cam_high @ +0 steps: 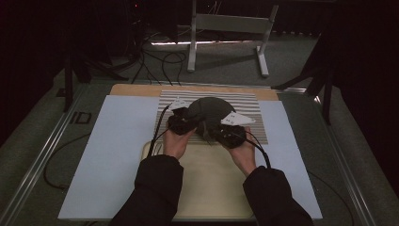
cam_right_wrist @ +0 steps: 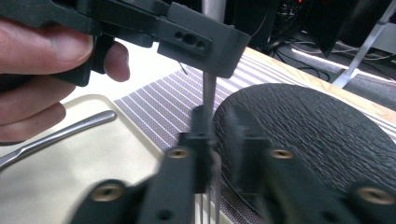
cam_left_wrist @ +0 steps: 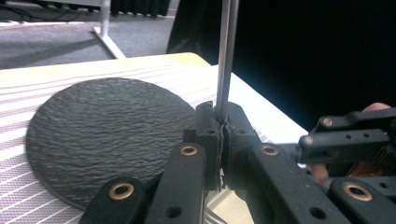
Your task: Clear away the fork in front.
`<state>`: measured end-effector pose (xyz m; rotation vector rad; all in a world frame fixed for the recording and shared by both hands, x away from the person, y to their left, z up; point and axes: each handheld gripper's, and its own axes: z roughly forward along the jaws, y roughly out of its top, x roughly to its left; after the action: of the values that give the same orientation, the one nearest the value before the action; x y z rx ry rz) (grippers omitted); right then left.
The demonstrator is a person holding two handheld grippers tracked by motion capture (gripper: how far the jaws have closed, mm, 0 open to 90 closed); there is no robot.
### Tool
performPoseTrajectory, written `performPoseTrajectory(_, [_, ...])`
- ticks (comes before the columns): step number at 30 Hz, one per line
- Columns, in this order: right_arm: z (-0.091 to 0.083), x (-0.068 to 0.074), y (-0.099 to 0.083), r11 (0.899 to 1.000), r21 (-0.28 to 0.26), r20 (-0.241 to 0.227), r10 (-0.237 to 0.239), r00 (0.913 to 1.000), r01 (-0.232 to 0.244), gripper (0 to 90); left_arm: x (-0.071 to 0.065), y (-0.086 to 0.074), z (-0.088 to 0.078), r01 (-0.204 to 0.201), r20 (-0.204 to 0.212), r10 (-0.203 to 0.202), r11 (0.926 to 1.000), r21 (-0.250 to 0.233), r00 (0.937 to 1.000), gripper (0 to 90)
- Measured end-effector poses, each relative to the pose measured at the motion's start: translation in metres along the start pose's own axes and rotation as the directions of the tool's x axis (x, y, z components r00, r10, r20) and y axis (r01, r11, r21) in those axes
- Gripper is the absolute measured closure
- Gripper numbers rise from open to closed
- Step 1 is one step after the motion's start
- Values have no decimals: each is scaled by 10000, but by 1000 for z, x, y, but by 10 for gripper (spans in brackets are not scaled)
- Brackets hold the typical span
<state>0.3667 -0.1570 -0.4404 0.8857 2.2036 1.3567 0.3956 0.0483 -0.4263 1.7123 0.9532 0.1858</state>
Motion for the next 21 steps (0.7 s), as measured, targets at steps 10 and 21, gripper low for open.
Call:
performPoseTrajectory(10, [-4, -10, -2, 9989, 127, 517, 440, 9977, -448, 343, 0, 4, -5, -67, -224, 69, 9999, 92, 9997, 876])
performPoseTrajectory(21, [-9, -21, -12, 9962, 387, 622, 757, 9952, -782, 161, 0, 7, -12, -89, -291, 92, 9999, 75, 9995, 875])
